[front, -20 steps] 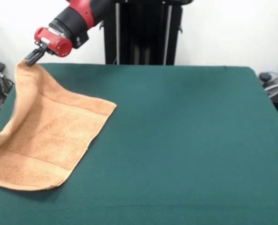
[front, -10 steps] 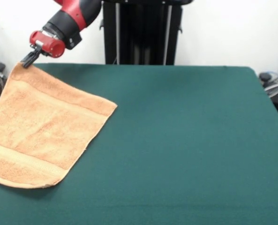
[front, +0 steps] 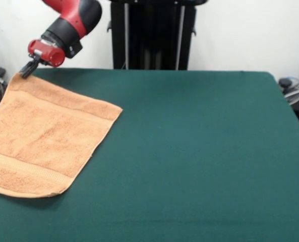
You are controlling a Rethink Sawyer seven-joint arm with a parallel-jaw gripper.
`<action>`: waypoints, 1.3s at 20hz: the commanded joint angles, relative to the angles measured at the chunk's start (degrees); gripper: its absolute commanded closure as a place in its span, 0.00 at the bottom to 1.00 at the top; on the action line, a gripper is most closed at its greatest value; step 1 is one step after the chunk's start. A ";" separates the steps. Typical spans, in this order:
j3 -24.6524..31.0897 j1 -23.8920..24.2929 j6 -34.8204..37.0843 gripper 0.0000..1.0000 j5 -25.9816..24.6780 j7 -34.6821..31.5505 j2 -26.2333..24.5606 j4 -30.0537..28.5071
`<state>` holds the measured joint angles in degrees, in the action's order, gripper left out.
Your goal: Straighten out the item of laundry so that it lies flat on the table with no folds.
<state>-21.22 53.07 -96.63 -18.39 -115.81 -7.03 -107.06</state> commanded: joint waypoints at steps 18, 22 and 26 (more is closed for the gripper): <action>1.43 -7.23 -4.77 1.00 10.67 3.13 -8.20 8.08; 0.34 -8.81 -5.60 1.00 12.94 3.03 -9.02 7.95; -0.53 -9.86 -5.50 0.00 13.85 1.84 -9.24 7.87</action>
<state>-23.06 45.91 -101.34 -9.31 -115.80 -13.59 -103.01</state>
